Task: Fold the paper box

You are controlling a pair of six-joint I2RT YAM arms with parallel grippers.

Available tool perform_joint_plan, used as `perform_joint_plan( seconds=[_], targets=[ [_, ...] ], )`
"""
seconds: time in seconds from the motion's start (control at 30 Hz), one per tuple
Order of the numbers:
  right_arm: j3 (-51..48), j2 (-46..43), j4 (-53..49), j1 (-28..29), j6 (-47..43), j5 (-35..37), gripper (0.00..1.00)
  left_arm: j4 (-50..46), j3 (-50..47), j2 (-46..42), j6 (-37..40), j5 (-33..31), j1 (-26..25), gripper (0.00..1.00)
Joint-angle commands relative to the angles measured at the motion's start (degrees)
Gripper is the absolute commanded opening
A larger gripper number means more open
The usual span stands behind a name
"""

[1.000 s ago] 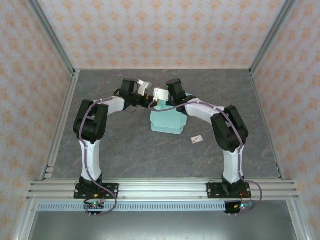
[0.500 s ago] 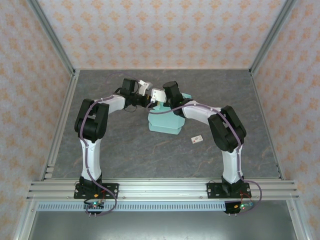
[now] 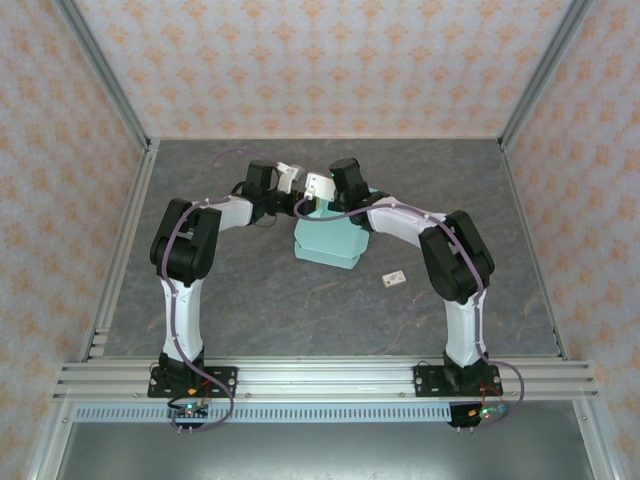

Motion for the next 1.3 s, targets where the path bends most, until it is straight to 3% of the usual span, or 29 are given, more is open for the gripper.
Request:
perform_joint_plan(
  seconds=[0.0, 0.23, 0.63, 1.27],
  targets=[
    [1.84, -1.74, -7.99, 0.74, 4.78, -6.49, 0.0, 4.84, -1.88, -2.71, -1.35, -8.95, -0.38, 0.5],
    [3.21, -1.21, -9.57, 0.76, 4.87, -5.62, 0.0, 12.64, -7.09, -5.15, -4.32, -14.04, -0.83, 0.47],
    [5.44, 1.29, -8.55, 0.95, 4.01, -0.81, 0.04, 16.8, -7.88, -4.49, -6.21, -12.29, -1.04, 0.34],
    [13.24, 3.18, -21.99, -0.41, 13.64, -11.23, 0.03, 8.2, -7.83, -6.51, -3.79, -16.41, -2.59, 0.27]
  ],
)
